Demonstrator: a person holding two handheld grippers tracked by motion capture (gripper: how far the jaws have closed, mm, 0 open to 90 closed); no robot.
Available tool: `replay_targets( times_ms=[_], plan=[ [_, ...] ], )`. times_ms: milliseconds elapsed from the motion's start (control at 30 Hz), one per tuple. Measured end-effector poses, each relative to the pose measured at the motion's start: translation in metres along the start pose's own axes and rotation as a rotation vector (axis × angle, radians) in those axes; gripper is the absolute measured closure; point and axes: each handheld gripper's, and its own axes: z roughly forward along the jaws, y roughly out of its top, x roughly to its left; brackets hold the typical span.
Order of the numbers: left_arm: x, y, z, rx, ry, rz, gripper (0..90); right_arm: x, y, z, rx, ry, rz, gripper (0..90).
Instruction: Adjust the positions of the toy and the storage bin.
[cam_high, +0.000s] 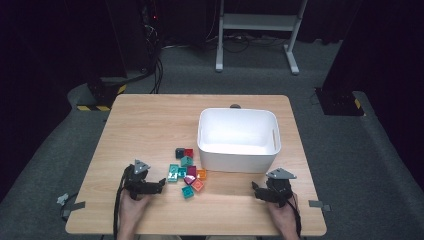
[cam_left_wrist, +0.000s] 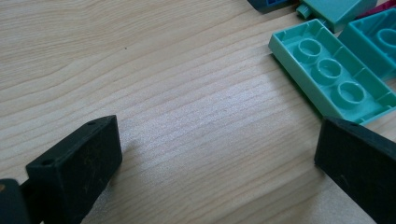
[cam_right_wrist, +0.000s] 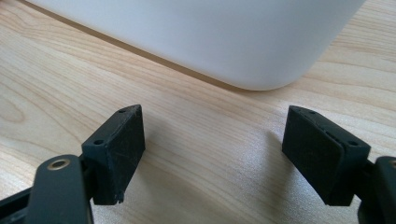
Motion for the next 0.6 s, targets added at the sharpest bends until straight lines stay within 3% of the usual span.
replay_targets(
  times_ms=[600],
  plan=[
    [-0.0001,-0.0001,-0.0004,-0.002,0.002,-0.002,1.2,0.0010,0.0002,0.0002,0.002,0.001,0.004,20.1]
  ],
)
